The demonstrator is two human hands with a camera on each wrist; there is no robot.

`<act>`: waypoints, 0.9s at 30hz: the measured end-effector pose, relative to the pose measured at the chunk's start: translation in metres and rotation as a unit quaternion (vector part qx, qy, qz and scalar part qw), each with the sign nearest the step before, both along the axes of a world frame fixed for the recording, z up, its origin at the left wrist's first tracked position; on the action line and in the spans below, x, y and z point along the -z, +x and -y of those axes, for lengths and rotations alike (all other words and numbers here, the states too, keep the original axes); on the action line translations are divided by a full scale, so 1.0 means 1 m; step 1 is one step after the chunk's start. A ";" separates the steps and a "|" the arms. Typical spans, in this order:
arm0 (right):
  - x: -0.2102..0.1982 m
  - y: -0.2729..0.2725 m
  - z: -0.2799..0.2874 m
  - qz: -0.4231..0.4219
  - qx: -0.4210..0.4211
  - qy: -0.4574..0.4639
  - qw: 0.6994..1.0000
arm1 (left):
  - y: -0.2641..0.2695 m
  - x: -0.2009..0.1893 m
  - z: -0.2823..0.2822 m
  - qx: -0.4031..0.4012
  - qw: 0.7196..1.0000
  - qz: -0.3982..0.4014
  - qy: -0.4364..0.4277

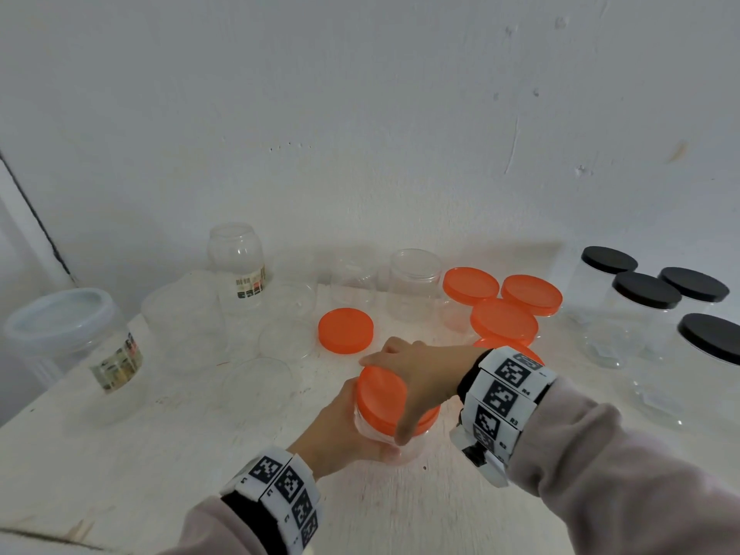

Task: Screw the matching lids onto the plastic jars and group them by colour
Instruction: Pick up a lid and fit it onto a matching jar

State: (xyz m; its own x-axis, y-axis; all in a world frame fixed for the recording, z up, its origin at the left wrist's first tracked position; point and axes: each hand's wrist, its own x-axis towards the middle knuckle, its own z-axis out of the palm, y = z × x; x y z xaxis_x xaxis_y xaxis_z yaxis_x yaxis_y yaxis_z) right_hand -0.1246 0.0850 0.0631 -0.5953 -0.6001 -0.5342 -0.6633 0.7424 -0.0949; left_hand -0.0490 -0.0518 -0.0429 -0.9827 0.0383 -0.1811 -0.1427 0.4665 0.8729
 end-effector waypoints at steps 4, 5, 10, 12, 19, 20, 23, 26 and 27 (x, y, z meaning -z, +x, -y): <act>0.006 0.003 0.000 -0.021 0.020 -0.003 1.000 | 0.003 0.000 0.000 -0.004 1.000 -0.004 0.017; 0.008 0.004 0.000 -0.029 0.033 -0.011 0.999 | 0.004 -0.001 -0.001 -0.005 1.000 -0.005 0.024; 0.008 0.008 0.001 -0.032 0.044 0.001 0.999 | 0.006 -0.006 -0.002 -0.002 1.000 -0.005 0.024; 0.000 0.007 0.002 -0.025 0.014 0.011 1.000 | 0.008 -0.009 -0.003 -0.006 1.000 -0.006 0.016; 0.000 0.003 0.004 -0.022 0.001 -0.002 1.000 | 0.008 -0.011 -0.004 -0.010 1.000 -0.005 0.014; 0.003 0.004 0.003 -0.030 0.015 -0.008 0.999 | 0.008 -0.010 -0.003 -0.010 1.000 -0.006 0.017; 0.008 0.005 0.003 -0.055 0.048 -0.023 0.997 | 0.009 -0.006 -0.002 -0.009 1.000 -0.007 0.029; 0.005 0.003 0.001 -0.039 0.049 -0.009 0.998 | 0.007 -0.004 -0.002 -0.007 1.000 -0.007 0.027; 0.003 0.002 0.001 -0.028 0.036 -0.006 0.999 | 0.007 -0.004 -0.002 -0.007 1.000 -0.006 0.024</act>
State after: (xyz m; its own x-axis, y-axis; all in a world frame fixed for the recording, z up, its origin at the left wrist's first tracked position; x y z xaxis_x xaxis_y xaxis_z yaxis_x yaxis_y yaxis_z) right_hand -0.1222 0.0845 0.0605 -0.6668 -0.5601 -0.4915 -0.6122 0.7879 -0.0674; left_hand -0.0422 -0.0501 -0.0391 -0.9852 0.0321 -0.1684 -0.1394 0.4224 0.8956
